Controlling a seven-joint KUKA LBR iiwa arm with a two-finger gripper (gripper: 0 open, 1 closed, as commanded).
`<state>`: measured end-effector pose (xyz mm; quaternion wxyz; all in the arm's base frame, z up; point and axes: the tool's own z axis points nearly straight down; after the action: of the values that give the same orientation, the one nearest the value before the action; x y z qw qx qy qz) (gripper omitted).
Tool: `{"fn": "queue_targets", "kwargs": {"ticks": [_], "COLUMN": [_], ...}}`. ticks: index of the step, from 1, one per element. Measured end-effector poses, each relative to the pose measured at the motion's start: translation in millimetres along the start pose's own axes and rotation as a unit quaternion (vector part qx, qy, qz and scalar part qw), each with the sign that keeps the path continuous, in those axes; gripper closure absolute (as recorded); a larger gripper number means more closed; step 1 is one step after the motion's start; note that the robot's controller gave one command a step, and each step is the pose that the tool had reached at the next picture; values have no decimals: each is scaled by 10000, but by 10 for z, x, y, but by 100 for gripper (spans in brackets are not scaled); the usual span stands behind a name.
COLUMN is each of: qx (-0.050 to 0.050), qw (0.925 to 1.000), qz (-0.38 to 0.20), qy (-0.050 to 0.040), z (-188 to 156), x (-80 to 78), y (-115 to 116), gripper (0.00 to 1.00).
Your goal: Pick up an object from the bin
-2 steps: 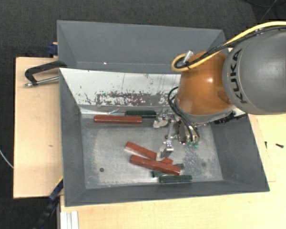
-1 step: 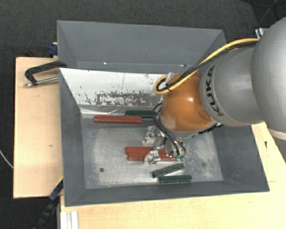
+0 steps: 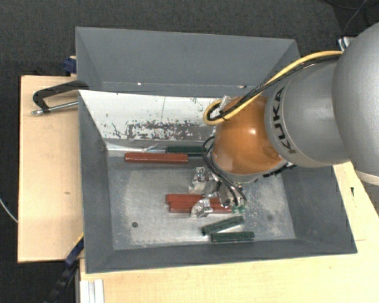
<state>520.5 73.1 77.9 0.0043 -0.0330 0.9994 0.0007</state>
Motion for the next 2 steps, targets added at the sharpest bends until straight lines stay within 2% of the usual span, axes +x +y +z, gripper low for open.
{"fn": "queue_targets", "kwargs": {"ticks": [1, 2], "qx": [1, -3], "qw": [9997, 9990], "qz": [-231, -454], "qy": [42, 27], "z": [-271, -619], "x": [179, 224], "y": [169, 366], "gripper": [100, 100]}}
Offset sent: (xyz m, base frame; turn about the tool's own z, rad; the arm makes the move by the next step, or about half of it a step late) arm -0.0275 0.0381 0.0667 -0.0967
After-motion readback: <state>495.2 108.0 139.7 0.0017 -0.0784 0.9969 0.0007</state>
